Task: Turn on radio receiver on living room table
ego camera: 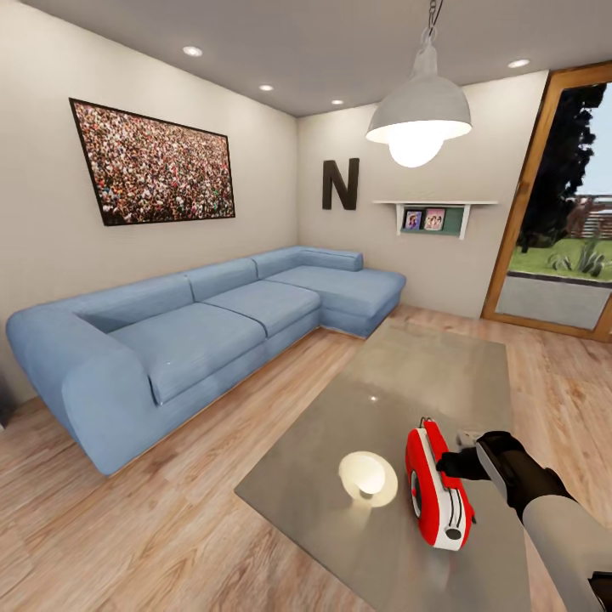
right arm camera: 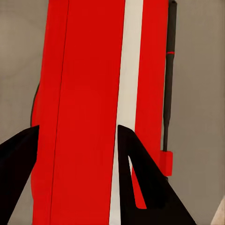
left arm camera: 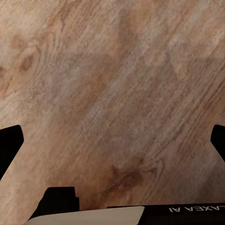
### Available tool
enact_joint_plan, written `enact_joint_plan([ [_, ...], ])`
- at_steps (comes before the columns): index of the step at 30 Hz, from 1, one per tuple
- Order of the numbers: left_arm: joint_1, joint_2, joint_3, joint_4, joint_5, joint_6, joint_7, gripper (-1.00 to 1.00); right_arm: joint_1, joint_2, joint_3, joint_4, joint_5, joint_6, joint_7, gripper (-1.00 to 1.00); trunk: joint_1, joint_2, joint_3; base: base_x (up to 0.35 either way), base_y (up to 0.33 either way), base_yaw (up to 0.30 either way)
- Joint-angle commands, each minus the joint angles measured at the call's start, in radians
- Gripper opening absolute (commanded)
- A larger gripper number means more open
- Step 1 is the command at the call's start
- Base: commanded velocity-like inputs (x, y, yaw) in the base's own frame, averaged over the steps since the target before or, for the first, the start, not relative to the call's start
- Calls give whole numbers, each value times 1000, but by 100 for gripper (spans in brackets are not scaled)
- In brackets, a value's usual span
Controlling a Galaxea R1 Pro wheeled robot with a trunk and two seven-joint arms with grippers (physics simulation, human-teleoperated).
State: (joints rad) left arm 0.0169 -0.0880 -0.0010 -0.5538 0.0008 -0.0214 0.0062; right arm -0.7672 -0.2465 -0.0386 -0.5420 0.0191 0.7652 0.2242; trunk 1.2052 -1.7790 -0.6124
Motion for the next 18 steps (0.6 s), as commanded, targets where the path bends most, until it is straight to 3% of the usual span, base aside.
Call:
enact_joint_plan([
  [1, 0, 0, 0, 0, -2, 0, 0, 100, 0, 0, 0, 0, -1, 0, 0, -100, 0, 0, 0, 0, 0, 0],
  [18, 0, 5, -1, 0, -12, 0, 1, 100, 0, 1, 5, -1, 0, -1, 11, -100, -57, 105, 47, 0, 0, 0],
])
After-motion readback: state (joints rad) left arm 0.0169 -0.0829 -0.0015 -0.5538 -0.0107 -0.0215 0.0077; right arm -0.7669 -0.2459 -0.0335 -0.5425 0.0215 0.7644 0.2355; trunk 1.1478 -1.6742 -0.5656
